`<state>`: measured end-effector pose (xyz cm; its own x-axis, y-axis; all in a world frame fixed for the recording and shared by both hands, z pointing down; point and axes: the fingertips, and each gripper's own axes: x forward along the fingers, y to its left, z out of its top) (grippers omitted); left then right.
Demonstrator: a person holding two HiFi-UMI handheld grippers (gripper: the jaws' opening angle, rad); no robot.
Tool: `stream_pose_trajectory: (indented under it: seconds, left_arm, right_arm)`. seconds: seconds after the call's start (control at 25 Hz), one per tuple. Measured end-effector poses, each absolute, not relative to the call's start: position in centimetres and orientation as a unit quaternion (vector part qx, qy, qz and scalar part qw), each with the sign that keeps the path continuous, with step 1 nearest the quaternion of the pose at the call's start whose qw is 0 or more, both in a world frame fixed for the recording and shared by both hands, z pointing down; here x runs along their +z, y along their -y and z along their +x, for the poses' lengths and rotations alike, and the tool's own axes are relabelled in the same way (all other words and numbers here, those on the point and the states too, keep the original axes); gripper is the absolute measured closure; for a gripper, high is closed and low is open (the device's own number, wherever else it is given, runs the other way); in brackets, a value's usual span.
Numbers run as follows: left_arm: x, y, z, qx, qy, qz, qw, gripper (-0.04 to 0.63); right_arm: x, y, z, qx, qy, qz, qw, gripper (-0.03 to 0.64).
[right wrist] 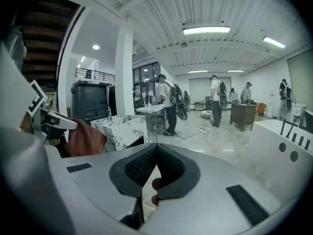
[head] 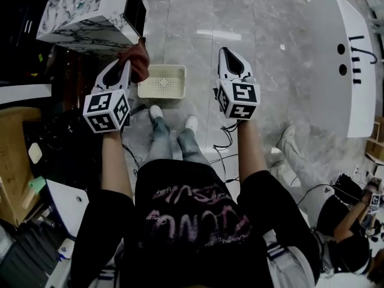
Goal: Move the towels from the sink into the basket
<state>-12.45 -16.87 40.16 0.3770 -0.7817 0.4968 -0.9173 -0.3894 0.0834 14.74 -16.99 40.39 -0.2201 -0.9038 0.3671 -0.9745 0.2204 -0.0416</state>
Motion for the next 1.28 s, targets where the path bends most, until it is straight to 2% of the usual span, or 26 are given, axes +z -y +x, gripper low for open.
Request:
stream_pose_trajectory:
  seconds: [0.24,0.8,1.28]
  left_arm:
    - [44.3,17.9,-12.1,0.208,0.509,0.813,0.195,0.529]
    - [56.8,19.3,-12.5,0.252,0.509,0.79,0.231,0.529]
    - [71.4,18.9,-12.5,0.283,0.494,0.776,0.271,0.529]
  right_arm:
    - [43.4,17.8,14.4,0.155,0.768,0.608,0.13,0.603]
    - [54.4,18.0,15.9,0.187,0.749,0.606,0.191,0.603]
    - [69.0,18.2,15.1,0.229,0.751,0.578,0.224,0.601]
